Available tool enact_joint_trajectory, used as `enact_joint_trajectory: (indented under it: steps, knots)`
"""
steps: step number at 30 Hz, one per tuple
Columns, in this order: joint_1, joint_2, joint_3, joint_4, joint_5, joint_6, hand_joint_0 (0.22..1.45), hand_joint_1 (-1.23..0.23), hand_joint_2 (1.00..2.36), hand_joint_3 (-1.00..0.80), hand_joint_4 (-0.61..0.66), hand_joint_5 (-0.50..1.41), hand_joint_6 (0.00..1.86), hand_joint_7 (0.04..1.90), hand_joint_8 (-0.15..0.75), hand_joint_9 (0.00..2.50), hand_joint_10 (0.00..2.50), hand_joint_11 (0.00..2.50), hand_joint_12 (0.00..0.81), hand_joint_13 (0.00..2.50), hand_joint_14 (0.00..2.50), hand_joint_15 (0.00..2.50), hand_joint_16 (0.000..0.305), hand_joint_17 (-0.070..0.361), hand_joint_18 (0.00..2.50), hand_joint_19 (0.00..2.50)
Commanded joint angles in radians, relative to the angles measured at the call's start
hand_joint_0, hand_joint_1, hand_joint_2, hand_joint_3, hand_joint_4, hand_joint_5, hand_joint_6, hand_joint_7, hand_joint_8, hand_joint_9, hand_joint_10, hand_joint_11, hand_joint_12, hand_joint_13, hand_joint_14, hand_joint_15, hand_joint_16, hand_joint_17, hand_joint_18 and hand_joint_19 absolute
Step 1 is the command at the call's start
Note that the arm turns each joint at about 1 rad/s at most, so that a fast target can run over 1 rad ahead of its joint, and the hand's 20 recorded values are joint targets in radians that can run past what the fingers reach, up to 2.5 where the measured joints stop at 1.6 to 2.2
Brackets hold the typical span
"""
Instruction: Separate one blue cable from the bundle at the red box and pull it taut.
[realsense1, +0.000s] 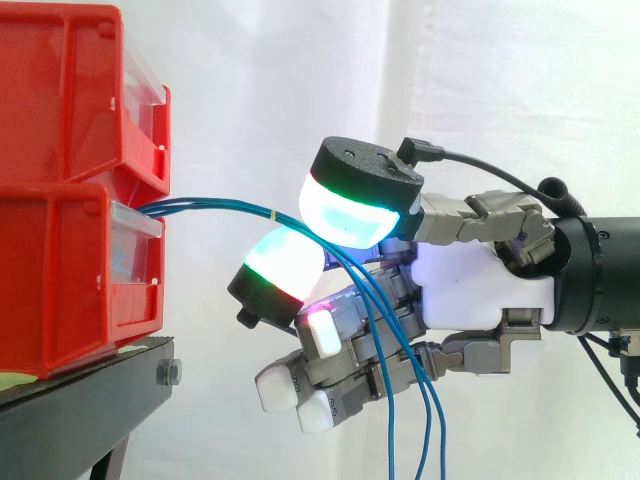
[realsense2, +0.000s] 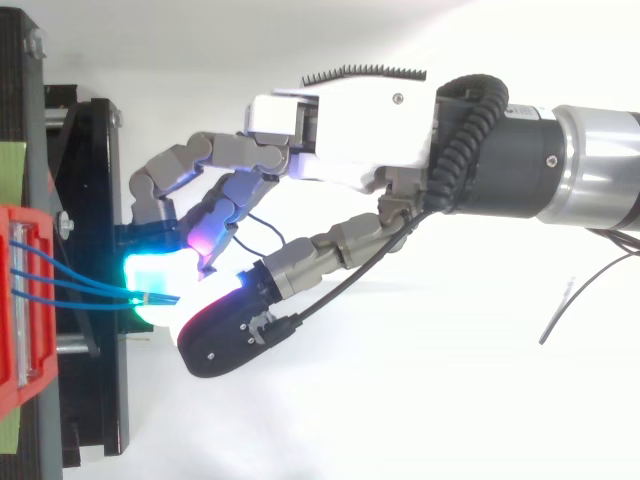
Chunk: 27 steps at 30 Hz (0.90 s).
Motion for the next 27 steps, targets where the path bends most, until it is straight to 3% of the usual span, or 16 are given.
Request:
enact_joint_trajectory:
  steps: [1,10,16,27]
  knots:
    - [0.0,0.0,0.002,0.0,-0.001,0.0,0.6,-0.81,1.02,-0.2,0.05,-0.13,0.83,1.19,0.32,0.94,0.02,0.74,0.348,0.75,0.02,0.42,0.037,0.084,0.58,0.54]
    - [-0.002,0.0,0.017,-0.017,-0.006,0.002,0.62,-0.87,1.02,-0.16,-0.01,-0.14,0.86,1.24,0.309,0.93,0.02,0.75,0.348,0.76,0.02,0.43,0.037,0.084,0.6,0.55]
    - [-0.006,0.0,0.08,-0.131,-0.012,0.015,0.65,-0.9,1.02,-0.21,-0.02,-0.15,0.87,1.27,0.307,0.94,0.02,0.76,0.347,0.77,0.02,0.43,0.037,0.084,0.61,0.55]
    - [-0.006,0.0,0.08,-0.135,-0.012,0.015,0.75,-0.94,1.01,-0.38,-0.07,-0.17,0.9,1.21,0.307,0.94,0.02,0.77,0.343,0.8,0.02,0.43,0.036,0.082,0.66,0.52]
